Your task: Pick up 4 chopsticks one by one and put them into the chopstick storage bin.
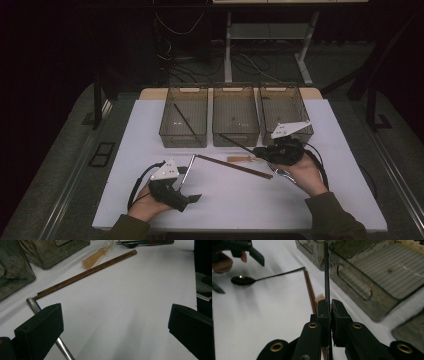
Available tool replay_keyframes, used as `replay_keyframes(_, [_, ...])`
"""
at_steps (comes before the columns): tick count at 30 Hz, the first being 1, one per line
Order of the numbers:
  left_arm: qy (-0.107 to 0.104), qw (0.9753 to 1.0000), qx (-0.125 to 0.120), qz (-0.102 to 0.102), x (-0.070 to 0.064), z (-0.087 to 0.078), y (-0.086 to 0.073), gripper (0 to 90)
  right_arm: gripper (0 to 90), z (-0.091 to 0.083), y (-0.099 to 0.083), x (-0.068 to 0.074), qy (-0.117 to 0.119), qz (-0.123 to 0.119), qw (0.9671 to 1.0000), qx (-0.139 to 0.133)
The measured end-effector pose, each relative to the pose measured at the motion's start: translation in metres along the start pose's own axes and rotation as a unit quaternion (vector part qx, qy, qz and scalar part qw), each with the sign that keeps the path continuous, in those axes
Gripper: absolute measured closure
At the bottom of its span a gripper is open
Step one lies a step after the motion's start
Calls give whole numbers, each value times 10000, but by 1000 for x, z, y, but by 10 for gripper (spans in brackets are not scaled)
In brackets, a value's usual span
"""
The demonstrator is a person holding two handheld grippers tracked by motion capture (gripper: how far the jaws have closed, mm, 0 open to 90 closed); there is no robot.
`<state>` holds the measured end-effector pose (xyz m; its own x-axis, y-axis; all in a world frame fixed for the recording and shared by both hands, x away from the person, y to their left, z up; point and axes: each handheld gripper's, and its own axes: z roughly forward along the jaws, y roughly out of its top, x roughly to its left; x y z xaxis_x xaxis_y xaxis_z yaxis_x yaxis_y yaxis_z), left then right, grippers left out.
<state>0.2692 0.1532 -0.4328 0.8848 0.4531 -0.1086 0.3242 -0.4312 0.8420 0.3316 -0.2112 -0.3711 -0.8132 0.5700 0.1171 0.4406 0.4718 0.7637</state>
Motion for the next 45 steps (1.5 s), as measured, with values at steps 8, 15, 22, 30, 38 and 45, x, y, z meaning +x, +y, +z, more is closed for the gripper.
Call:
replay_keyframes(8, [-3, 10000, -10, 4, 0, 0, 0, 0, 862, 20, 29, -1, -19, 58, 10000, -50])
replay_keyframes(15, [-8, 10000, 16, -11, 1, -1, 1, 0, 862, 38, 56, -2, -125, 153, 9998, -27])
replay_keyframes(22, [-27, 10000, -5, -27, 1, -1, 1, 0, 863, 56, 83, -4, -208, 175, 9996, 48])
replay_keyframes(30, [-35, 9999, -86, -54, 1, -1, 1, 0, 862, 79, 115, -5, -328, 228, 9991, 115])
replay_keyframes(38, [-40, 10000, -62, 7, 2, -3, 2, 0, 862, 112, 140, -8, -446, 405, 9976, 342])
replay_keyframes(45, [-46, 9999, -87, -26, 2, -3, 2, 0, 862, 146, 156, -15, -586, 529, 9956, 506])
